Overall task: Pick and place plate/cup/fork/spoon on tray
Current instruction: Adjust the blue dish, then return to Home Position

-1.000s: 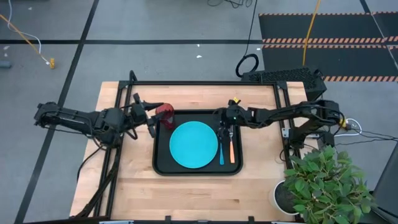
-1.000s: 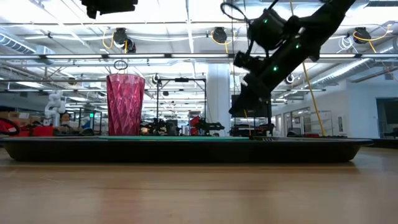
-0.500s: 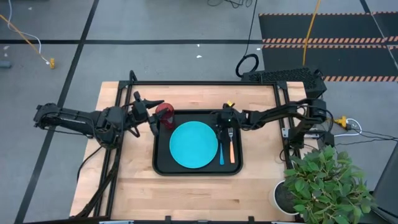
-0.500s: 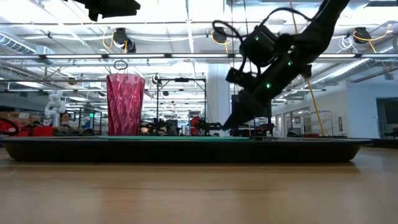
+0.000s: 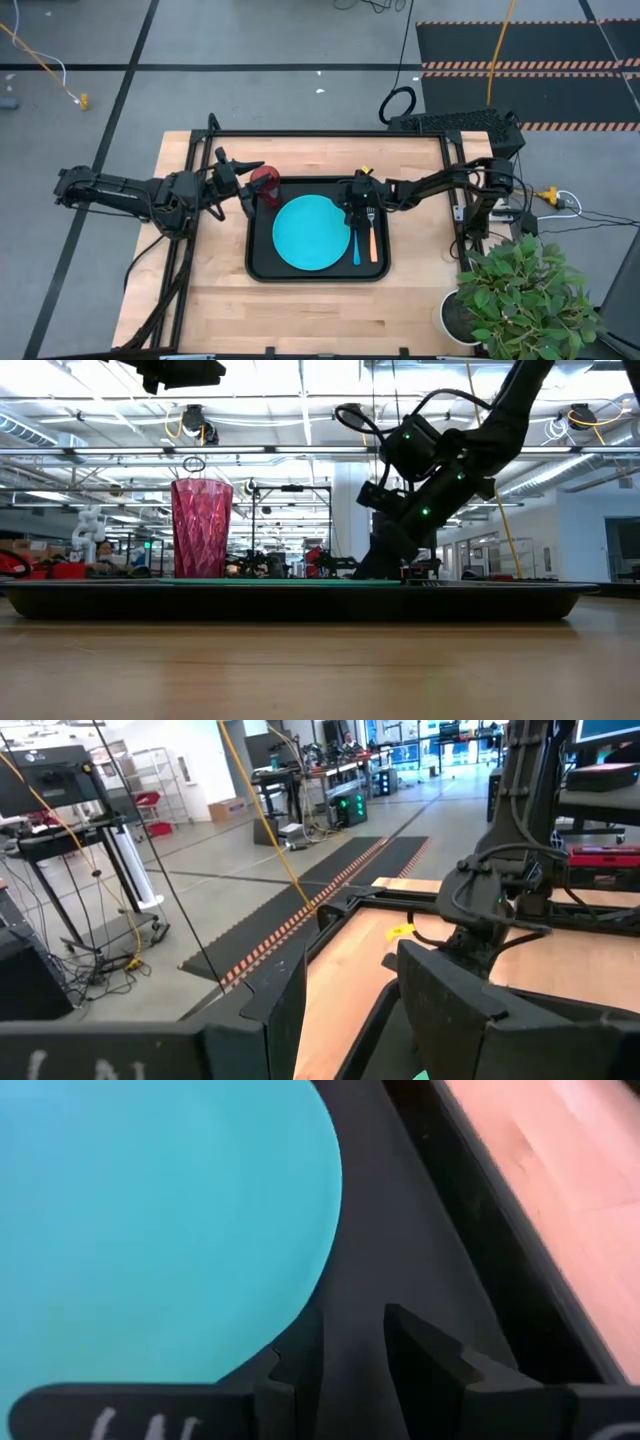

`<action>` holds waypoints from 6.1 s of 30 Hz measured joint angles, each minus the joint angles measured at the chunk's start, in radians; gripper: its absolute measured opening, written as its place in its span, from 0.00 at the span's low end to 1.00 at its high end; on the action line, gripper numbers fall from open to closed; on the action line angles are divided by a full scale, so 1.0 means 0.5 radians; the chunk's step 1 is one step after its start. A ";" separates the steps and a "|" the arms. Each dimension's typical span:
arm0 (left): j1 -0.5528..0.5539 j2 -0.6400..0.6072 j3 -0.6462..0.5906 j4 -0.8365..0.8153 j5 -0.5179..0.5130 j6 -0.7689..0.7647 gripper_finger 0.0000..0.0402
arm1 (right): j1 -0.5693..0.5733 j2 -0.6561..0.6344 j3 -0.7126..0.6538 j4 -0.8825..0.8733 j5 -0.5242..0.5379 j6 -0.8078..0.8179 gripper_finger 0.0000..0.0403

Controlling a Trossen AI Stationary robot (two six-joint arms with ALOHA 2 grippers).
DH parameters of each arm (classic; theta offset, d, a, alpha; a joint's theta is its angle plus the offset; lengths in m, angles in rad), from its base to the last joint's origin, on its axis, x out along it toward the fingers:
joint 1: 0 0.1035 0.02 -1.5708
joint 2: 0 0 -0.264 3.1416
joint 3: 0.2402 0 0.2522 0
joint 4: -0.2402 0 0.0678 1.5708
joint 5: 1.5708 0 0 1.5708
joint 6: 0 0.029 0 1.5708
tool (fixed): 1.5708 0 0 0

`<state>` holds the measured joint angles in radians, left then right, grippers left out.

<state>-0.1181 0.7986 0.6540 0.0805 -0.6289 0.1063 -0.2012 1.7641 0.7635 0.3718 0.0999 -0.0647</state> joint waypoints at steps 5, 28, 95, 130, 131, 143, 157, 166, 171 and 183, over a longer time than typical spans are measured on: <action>0.000 0.000 0.000 -0.001 -0.001 0.001 0.40 | 0.000 0.002 0.000 0.014 -0.001 0.018 0.25; 0.000 0.000 0.000 -0.004 0.000 0.004 0.40 | 0.012 0.002 0.000 0.086 -0.159 0.038 0.25; -0.040 0.107 -0.002 0.187 0.475 -0.038 0.40 | 0.088 -1.472 -0.379 -0.434 -0.097 0.362 0.25; -0.131 -0.715 -0.585 0.414 0.383 -0.202 0.40 | 0.092 -1.926 -0.378 -0.790 0.057 0.395 0.25; -0.136 -0.754 -0.606 0.412 0.383 -0.213 0.40 | 0.092 -1.941 -0.377 -0.798 0.069 0.409 0.25; -0.176 -1.008 -0.671 0.109 0.485 -0.105 0.12 | 0.151 -2.181 -0.587 -0.816 0.114 0.281 0.25; -0.068 -1.083 -0.895 0.283 0.666 -0.141 0.01 | 0.056 -2.574 -0.960 -0.482 -0.163 0.270 0.02; -0.008 -1.209 -0.924 0.167 0.666 -0.270 0.01 | 0.056 -2.700 -1.063 -0.498 -0.272 0.364 0.00; -0.008 -1.292 -0.925 0.086 0.666 -0.334 0.01 | 0.057 -2.863 -1.169 -0.447 -0.413 0.420 0.00; -0.008 -1.553 -1.241 0.241 0.506 -0.427 0.01 | 0.000 -3.128 -1.486 -0.159 -0.412 0.391 0.00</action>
<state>-0.1219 0.0219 0.0334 0.2008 -0.3759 -0.1074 -0.2012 0.2000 0.0204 0.2924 -0.1061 0.1308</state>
